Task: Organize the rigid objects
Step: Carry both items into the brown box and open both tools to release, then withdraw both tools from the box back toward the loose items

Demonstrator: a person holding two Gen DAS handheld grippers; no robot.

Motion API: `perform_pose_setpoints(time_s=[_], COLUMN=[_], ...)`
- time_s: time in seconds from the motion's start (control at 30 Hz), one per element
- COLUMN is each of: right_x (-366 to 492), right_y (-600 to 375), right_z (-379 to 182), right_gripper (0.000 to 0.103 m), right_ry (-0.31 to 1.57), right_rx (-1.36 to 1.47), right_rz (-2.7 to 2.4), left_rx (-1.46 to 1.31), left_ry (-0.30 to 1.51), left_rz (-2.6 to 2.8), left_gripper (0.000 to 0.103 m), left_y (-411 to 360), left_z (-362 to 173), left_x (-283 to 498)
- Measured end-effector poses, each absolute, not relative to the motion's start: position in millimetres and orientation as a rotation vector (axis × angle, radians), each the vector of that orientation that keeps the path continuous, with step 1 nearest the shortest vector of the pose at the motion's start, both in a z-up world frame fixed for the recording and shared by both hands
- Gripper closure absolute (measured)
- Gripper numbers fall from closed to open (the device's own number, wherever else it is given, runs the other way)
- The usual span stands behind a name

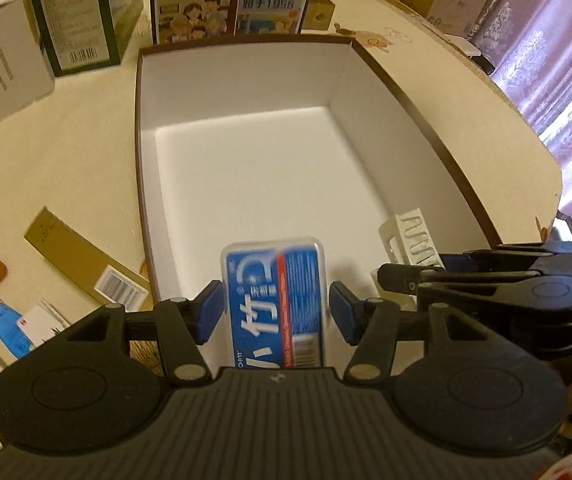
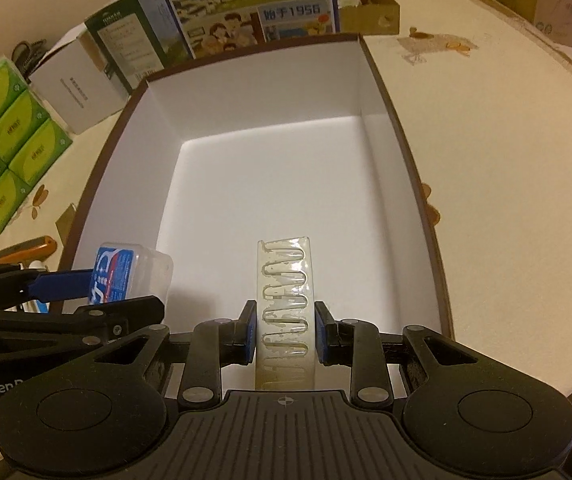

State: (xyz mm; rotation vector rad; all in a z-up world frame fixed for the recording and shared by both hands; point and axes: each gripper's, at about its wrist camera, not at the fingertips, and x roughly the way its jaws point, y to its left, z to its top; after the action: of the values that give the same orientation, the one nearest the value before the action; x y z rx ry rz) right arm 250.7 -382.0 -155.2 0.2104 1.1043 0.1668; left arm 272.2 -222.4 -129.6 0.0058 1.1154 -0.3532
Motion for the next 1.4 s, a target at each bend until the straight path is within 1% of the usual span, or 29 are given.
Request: perform_pose_setpoints(time_s=[0.07,0.1,0.13,0.2,0.33,0.53,0.97,1.4], right_x=[251.7,252.7,252.9,251.2,246.3,240.6,224.7,196.8], right_y=[-381.2,-381.1,-381.1,-381.4,-382.8,-382.5,-377.6,-342.5], right_z=[-156.1,-156.2,-155.9,-154.0,-150.0,-143.6,-121.3,-86.1], right_gripper=[0.078,0.077,0.077,0.075,0.069,0.065,0.064,0.064], right_ry=[1.115,1.121,1.125,1.124,1.111,1.089,1.034,0.966], right_rx=[0.21,0.213,0.219,0.231,0.236,0.247,0.306,0.388], right_rz=[0.162,0.158,0.157,0.156,0.148,0.14,0.104,0.168], left_rx=[-0.005,-0.006,-0.006,-0.005,-0.003,-0.002,-0.028,-0.033], left_ry=[1.122,1.127,1.13,1.13,1.12,1.11,1.05,0.944], left_rz=[-0.352,-0.35,-0.348,-0.353,-0.357,-0.362,-0.38,-0.309], left_gripper=[0.047,0.044,0.043,0.043,0.043,0.043,0.043,0.043], left_y=[-220.8,-220.5,-220.4,-219.4,-217.7,-216.8,-201.2,-119.3], left_z=[-131.6,-132.0,-132.1,-131.2,-127.5,-122.6,-95.9,-47.2], left_x=[273.1,273.7,274.0,272.1,268.7,264.9,252.1,207.9])
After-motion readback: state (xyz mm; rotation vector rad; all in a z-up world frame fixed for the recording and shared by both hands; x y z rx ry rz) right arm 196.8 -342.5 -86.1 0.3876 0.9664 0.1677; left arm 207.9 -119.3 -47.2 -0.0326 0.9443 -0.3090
